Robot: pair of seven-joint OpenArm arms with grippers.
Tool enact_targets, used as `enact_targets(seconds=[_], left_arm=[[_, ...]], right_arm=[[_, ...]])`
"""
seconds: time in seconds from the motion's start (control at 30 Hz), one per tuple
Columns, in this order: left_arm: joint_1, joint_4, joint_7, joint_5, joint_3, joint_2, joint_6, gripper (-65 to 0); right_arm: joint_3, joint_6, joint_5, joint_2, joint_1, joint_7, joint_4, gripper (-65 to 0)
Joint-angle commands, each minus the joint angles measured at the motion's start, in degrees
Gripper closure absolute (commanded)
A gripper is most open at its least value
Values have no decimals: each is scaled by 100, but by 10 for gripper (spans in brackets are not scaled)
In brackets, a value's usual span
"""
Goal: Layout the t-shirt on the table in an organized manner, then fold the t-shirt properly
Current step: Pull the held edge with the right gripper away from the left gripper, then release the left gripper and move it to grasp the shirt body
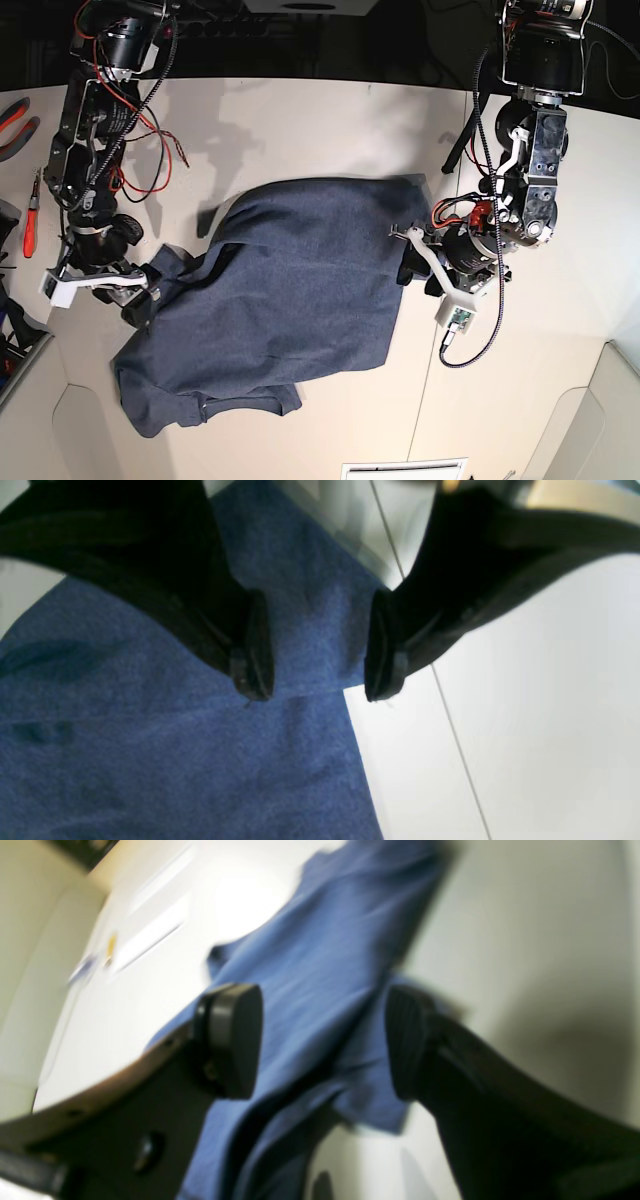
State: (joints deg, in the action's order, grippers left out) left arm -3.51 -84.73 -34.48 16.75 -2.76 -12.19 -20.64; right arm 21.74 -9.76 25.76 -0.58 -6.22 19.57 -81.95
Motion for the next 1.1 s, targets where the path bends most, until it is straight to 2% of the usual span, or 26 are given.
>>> enact_targets(seconds=[0.0, 0.1, 0.27, 0.4, 0.57, 0.67, 0.8, 0.87, 0.93, 1.07], left_arm=[[-111, -94, 127, 66, 15, -22, -17, -329], [-111, -94, 153, 90, 15, -22, -20, -329], [-111, -94, 188, 188, 15, -22, -22, -329], [-111, -94, 181, 188, 15, -22, -20, -329], [-111, -94, 170, 188, 15, -22, -20, -329], [-111, -94, 170, 188, 15, -22, -20, -329], [-118, -94, 190, 188, 15, -20, -20, -329], [-144, -94, 348, 188, 15, -17, -20, -328], [-258, -90, 494, 190, 9, -11, -20, -261], [-804, 72, 531, 341, 9, 122, -17, -50]], right_arm=[[66, -48, 114, 92, -114, -120, 52, -380], [258, -105, 190, 295, -291, -229, 811, -380], [382, -544, 470, 564, -909, -431, 2371, -380], [380, -693, 470, 538, -1366, -509, 3062, -380], [374, -697, 466, 415, -1792, -566, 3558, -374], [374, -697, 461, 343, -1801, -566, 3644, -278], [374, -699, 444, 343, -1679, -544, 3641, 0], [376, -706, 474, 350, -1606, -400, 3622, 0], [376, -883, 590, 356, -1499, -258, 3532, 0], [376, -1204, 680, 356, -1220, -234, 3248, 0]])
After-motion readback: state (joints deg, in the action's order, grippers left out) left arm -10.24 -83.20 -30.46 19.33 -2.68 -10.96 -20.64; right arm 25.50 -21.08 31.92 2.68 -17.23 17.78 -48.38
